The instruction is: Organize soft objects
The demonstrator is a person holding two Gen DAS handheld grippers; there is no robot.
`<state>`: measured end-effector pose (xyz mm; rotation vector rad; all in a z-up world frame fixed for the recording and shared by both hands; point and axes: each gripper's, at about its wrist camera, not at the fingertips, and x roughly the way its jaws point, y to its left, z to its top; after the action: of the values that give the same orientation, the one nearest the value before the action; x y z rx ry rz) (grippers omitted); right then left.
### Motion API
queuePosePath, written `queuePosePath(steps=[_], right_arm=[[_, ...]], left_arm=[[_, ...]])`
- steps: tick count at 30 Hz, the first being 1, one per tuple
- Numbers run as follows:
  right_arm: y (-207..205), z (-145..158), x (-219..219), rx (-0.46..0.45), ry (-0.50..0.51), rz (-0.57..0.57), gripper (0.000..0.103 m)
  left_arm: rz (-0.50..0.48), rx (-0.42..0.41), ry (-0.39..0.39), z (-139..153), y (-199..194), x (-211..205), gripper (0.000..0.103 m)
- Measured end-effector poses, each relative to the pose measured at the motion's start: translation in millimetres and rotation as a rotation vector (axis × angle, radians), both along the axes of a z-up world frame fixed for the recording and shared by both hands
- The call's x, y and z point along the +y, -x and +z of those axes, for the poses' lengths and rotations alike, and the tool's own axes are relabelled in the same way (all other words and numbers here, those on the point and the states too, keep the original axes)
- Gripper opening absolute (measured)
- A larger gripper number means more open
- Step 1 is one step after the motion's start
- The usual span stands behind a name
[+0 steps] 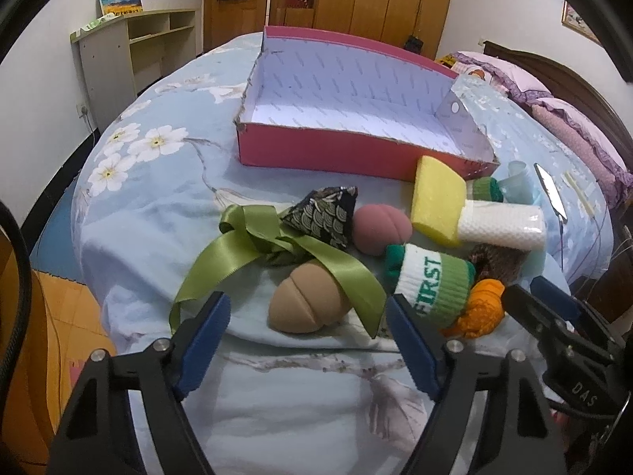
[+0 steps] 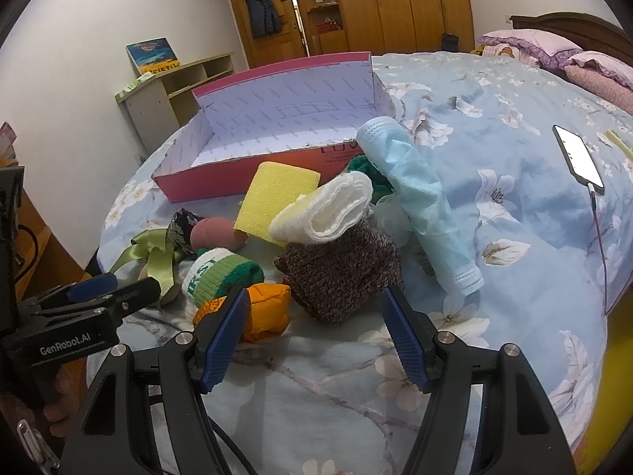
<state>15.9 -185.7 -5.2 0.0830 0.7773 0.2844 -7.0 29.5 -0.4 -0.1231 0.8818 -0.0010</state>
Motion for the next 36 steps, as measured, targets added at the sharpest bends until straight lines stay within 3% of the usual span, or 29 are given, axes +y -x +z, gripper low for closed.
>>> queuePosePath(steps=[8, 13, 23, 30, 36], right_arm=[[-1.1, 0.0, -0.5, 0.004, -0.009, 0.005, 0.07], [-0.8, 0.1, -0.5, 0.003, -0.008, 0.005, 0.07], [-0.8, -0.1, 1.1, 0.002, -0.006, 0.008, 0.07], [-1.0, -0.3, 1.3, 0.002, -0.006, 0.007, 0.07], [-1.0, -0.3, 1.1, 0.002, -0.006, 0.007, 0.07]], left_arm=[[-0.048, 0.01, -0.021, -0.8, 3.8, 8.8, 0.069], [-0.086, 0.023, -0.04, -7.7, 0.7, 6.8, 0.049], [-0.163, 0.003, -0.078, -18.2, -13.1, -4.6, 0.048], [-0.174, 0.015, -0.04, -24.2, -23.9, -3.4, 0.048], [-0.198, 0.024, -0.055, -29.2, -27.2, -13.0, 0.047]])
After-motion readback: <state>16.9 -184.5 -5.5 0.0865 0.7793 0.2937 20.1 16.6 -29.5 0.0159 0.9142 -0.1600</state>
